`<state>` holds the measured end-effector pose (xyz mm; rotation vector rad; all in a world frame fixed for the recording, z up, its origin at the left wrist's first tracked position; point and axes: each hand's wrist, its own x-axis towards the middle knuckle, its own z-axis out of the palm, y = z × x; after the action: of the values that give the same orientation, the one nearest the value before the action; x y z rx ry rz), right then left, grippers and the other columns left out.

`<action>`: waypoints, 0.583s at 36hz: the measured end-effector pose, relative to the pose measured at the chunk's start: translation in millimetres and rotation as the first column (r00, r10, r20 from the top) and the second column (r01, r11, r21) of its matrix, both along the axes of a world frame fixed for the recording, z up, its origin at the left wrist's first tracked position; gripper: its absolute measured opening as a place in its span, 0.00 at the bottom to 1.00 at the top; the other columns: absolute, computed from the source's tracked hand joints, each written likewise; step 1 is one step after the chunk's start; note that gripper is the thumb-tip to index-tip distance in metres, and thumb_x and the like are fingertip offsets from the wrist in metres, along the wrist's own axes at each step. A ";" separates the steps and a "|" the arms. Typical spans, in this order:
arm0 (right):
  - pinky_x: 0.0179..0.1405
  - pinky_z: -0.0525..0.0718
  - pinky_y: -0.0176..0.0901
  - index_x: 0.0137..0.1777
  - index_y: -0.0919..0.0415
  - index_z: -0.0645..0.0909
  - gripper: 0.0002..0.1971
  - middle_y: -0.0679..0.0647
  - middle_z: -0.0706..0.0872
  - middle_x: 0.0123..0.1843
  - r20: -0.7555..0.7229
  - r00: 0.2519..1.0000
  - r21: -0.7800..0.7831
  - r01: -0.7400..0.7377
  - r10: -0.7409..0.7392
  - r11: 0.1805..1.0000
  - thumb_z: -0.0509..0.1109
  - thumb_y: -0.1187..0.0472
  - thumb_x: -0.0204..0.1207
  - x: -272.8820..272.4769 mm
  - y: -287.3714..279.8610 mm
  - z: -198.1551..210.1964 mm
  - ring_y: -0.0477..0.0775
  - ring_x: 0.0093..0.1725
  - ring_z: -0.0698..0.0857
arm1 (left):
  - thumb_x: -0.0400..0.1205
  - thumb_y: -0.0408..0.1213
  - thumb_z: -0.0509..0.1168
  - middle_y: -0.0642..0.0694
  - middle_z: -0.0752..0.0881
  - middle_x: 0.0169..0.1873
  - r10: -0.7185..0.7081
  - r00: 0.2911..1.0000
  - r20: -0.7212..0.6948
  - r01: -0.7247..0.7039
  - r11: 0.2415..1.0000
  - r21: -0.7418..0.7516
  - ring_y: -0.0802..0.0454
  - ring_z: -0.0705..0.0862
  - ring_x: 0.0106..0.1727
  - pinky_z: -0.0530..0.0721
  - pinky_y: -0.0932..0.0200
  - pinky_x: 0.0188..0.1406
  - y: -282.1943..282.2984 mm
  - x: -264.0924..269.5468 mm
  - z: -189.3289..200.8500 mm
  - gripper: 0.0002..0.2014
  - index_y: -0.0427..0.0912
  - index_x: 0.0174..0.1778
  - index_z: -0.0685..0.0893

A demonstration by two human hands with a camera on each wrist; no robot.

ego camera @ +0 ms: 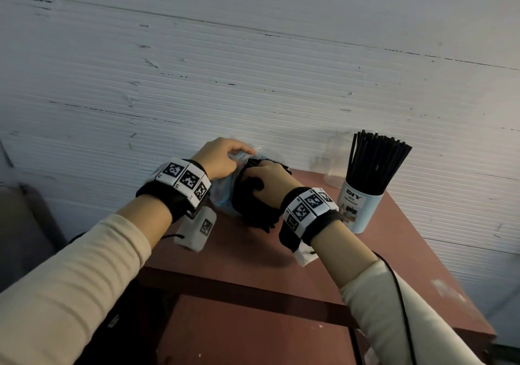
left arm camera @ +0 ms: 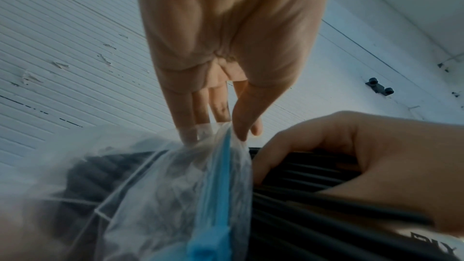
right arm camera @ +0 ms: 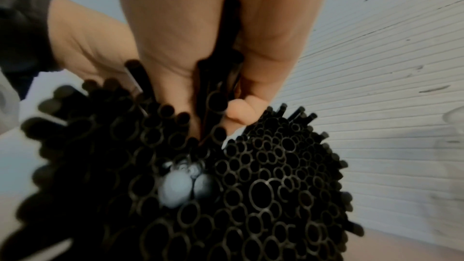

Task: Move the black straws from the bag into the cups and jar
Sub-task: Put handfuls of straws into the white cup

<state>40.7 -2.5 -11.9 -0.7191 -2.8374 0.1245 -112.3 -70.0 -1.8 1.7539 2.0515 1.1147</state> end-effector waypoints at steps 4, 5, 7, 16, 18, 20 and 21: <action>0.68 0.74 0.44 0.66 0.54 0.83 0.16 0.56 0.81 0.69 -0.004 1.000 -0.015 -0.022 0.022 1.000 0.63 0.62 0.80 1.4 -1.8 6.5 0.57 0.68 0.78 | 0.76 0.17 0.57 0.53 0.82 0.68 0.006 1.000 -0.020 -0.006 1.000 -0.006 0.56 0.80 0.65 0.75 0.66 0.60 1.0 -0.8 -1.8 0.29 0.52 0.63 0.87; 0.69 0.73 0.46 0.67 0.55 0.82 0.16 0.55 0.81 0.69 0.035 0.999 -0.011 -0.023 0.023 1.000 0.63 0.61 0.81 1.0 -2.1 8.9 0.57 0.69 0.78 | 0.76 0.17 0.57 0.53 0.83 0.68 0.004 1.000 -0.022 -0.004 1.000 -0.010 0.56 0.80 0.64 0.77 0.65 0.62 2.3 -1.9 -2.9 0.29 0.53 0.63 0.87; 0.70 0.73 0.48 0.68 0.53 0.82 0.16 0.53 0.82 0.69 0.062 0.998 -0.025 -0.019 0.021 1.000 0.63 0.59 0.81 2.9 -1.8 12.6 0.55 0.69 0.78 | 0.77 0.20 0.61 0.53 0.83 0.67 -0.002 1.000 -0.030 0.002 1.000 -0.017 0.55 0.80 0.68 0.78 0.56 0.69 5.6 -5.4 -5.3 0.27 0.57 0.61 0.87; 0.46 0.74 0.33 0.60 0.47 0.86 0.17 0.48 0.84 0.52 -0.079 0.997 -0.205 -0.010 -0.006 0.979 0.74 0.62 0.72 16.4 3.1 22.9 0.45 0.49 0.79 | 0.74 0.33 0.73 0.52 0.87 0.62 -0.035 0.999 0.027 0.035 0.999 -0.010 0.50 0.82 0.66 0.79 0.44 0.69 7.5 -5.0 -5.0 0.20 0.65 0.54 0.88; 0.45 0.76 0.34 0.59 0.47 0.87 0.17 0.49 0.85 0.51 -0.088 0.996 -0.236 -0.008 -0.013 0.972 0.75 0.62 0.71 17.6 3.3 22.7 0.48 0.49 0.83 | 0.71 0.34 0.72 0.52 0.87 0.62 -0.032 0.999 0.033 0.033 0.999 -0.009 0.50 0.82 0.66 0.79 0.43 0.69 9.0 -4.3 -5.8 0.21 0.70 0.50 0.87; 0.44 0.78 0.33 0.59 0.47 0.87 0.18 0.49 0.86 0.50 -0.094 0.995 -0.248 -0.003 -0.021 0.969 0.74 0.64 0.71 19.0 3.9 22.7 0.48 0.47 0.84 | 0.73 0.30 0.72 0.50 0.86 0.62 -0.030 0.999 0.026 0.030 1.000 -0.006 0.49 0.82 0.66 0.79 0.44 0.69 10.6 -2.7 -6.0 0.22 0.65 0.53 0.87; 0.43 0.76 0.32 0.59 0.46 0.87 0.18 0.48 0.84 0.49 -0.092 0.995 -0.240 0.006 -0.029 0.971 0.73 0.65 0.71 20.1 4.6 22.8 0.47 0.46 0.82 | 0.73 0.29 0.71 0.49 0.87 0.62 -0.028 0.999 0.018 0.028 1.000 -0.004 0.49 0.82 0.66 0.79 0.44 0.69 11.2 -1.9 -5.8 0.22 0.62 0.55 0.88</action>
<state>60.8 2.1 10.8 -0.7629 -2.7518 0.4926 -114.2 -58.8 -7.6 1.7586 2.0119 1.1125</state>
